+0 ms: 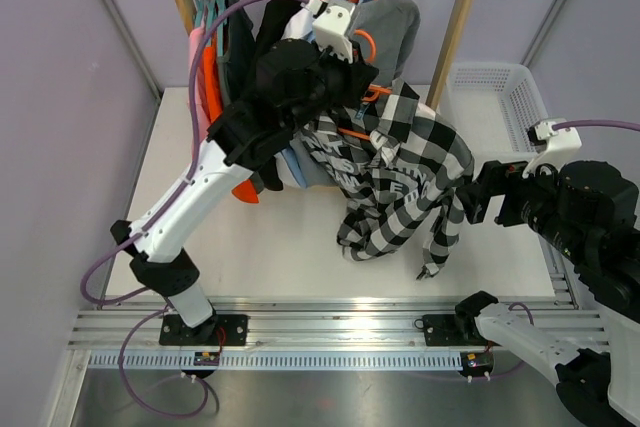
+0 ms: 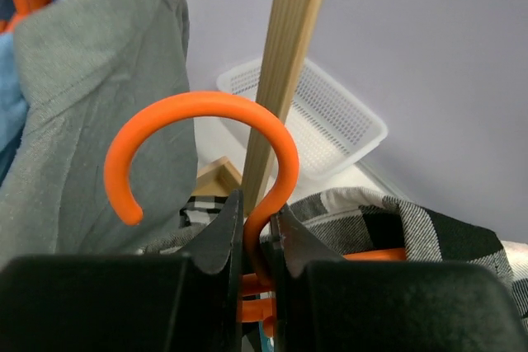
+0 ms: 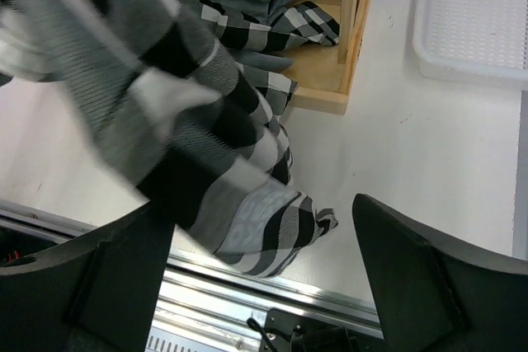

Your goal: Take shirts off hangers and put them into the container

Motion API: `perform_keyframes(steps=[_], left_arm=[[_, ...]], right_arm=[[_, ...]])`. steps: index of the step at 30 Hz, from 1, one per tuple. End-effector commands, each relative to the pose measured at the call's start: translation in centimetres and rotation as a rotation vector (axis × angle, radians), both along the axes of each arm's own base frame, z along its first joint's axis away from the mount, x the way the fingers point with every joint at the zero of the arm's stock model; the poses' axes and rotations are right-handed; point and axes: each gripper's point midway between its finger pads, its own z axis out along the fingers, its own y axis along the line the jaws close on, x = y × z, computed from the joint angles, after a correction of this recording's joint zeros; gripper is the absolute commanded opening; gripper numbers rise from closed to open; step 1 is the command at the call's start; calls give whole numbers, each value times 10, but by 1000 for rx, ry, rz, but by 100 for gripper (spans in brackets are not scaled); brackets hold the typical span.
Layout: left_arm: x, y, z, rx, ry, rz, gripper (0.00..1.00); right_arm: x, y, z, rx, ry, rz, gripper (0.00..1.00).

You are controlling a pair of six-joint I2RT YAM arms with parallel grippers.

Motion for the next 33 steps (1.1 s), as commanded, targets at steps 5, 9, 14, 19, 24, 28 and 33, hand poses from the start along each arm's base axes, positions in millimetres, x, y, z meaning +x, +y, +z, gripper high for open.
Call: perform_keyframes(steps=[5,9,14,19,24,28,33], left_arm=[[-43,16,56,-158,-66,-117,0],[-36,7,37,-140,-26,-113,0],[-16,3,24,-123,-14,-42,0],[8,35,42,-165,-49,128,0],[19,101,77,-234,-136,347,0],[23,143,88,-205,-201,535,0],[8,190,98,-290,-240,687,0]], right_arm=[[18,12,8,14,-77,29,92],[29,39,4,60,-65,120,74],[30,52,0,91,-47,170,0],[20,34,1,64,-59,118,0],[15,4,-3,14,-65,-10,0],[17,-21,-1,-2,-85,-153,0],[28,-87,-13,-159,-64,-559,0]])
